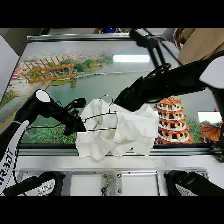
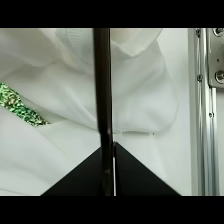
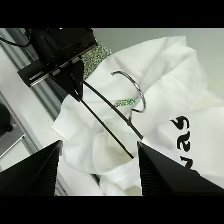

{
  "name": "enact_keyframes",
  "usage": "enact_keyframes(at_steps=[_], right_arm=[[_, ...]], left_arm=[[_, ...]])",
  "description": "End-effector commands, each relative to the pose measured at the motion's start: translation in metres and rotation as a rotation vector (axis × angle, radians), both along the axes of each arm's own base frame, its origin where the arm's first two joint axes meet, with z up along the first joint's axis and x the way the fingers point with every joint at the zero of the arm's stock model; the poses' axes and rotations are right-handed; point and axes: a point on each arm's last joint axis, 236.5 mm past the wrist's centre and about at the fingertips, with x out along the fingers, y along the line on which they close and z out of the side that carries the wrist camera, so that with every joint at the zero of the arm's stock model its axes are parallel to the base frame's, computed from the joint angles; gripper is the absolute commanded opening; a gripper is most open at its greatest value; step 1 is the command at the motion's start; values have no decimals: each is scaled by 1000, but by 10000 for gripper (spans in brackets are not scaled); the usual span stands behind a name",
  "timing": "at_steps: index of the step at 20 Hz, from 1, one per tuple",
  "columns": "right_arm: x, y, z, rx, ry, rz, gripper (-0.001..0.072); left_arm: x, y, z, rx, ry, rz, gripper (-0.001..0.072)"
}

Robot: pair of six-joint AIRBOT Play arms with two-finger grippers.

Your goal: Fold the clothes and pants, and hang the long-sleeved shirts on hangers.

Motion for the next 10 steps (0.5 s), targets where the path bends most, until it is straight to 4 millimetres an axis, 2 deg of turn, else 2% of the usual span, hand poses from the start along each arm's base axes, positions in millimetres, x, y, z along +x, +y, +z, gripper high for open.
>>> enact_keyframes(at_steps=[1, 5, 8, 10], right_arm=[[8, -29, 15, 75, 2, 35, 523], [26, -63, 18, 62, -51, -15, 523], [17, -88, 12, 138, -3, -7, 523], [14, -109, -3, 189, 16, -36, 519]], left_arm=[[0, 0, 0, 0, -1, 1, 17], [0, 0, 0, 0, -1, 1, 17], [0, 0, 0, 0, -1, 1, 17], [0, 0, 0, 0, -1, 1, 17]])
